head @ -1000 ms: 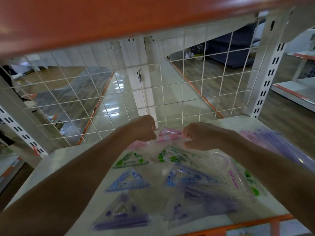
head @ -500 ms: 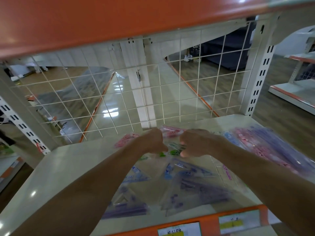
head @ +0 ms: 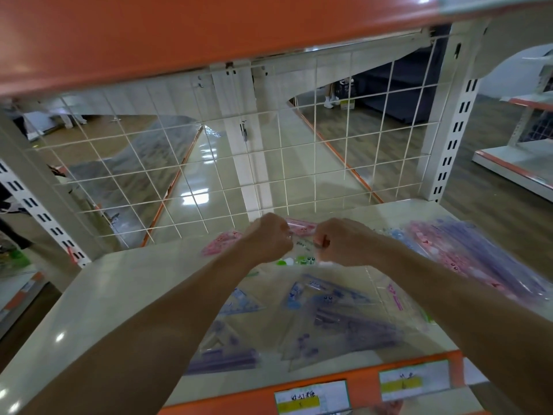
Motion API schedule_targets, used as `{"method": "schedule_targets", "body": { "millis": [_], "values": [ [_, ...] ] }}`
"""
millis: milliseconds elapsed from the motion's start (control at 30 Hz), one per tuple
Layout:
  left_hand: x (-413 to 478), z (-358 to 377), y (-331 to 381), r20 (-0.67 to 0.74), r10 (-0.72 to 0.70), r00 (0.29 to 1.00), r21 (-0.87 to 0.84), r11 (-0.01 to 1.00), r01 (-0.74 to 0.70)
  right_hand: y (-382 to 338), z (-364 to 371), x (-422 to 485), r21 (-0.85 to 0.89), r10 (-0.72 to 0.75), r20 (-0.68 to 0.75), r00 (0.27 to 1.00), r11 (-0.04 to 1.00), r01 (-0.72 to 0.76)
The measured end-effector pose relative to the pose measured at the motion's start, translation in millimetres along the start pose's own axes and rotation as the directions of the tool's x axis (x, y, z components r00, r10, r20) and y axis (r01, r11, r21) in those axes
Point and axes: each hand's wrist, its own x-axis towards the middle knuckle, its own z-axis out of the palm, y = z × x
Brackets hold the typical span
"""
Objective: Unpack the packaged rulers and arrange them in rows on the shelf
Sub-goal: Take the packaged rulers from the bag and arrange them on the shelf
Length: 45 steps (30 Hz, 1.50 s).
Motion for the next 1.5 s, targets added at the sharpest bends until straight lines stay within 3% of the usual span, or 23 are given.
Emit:
{"method": "schedule_targets", "body": {
  "millis": [133,400,533,633,1067,1167,1333,1500],
  "values": [
    [-1,-3,-7,-0.063,0.029,0.998,-0.010,1.000,-0.030,-1,1,-7,0.041,0.031,-0.183,0.983,0.999,-0.024],
    [-5,7,-12,-0.183,0.023,0.983,-0.033,0.999,-0.030,5,7,-5,0.067,0.024,-0.292,0.956,0.998,-0.004],
    [-5,4,-14,-0.059,0.012,0.998,-0.123,0.992,-0.019,4,9,-1,0.105,0.020,-0.222,0.975,0.995,0.004],
    [-4,-2,-15,-0.059,-0.040,0.997,-0.192,0.981,0.028,11,1,-2,0.140,0.030,-0.183,0.983,0.990,-0.004],
    [0,-8,-15,0.063,-0.194,0.979,-0.317,0.926,0.204,11,12,-13,-0.132,-0.146,-0.159,0.976,0.983,0.125],
    [0,-8,-14,0.066,-0.186,0.980,-0.282,0.939,0.198,11,13,-12,-0.155,-0.129,-0.161,0.978,0.982,0.104],
    [-8,0,-11,0.079,-0.078,0.994,0.020,0.997,0.077,17,10,-8,-0.158,-0.077,-0.091,0.993,0.986,0.062],
    [-9,15,-11,0.067,0.001,0.998,0.156,0.988,-0.012,15,3,-4,-0.142,-0.037,-0.011,0.999,0.989,0.035]
  ]
}}
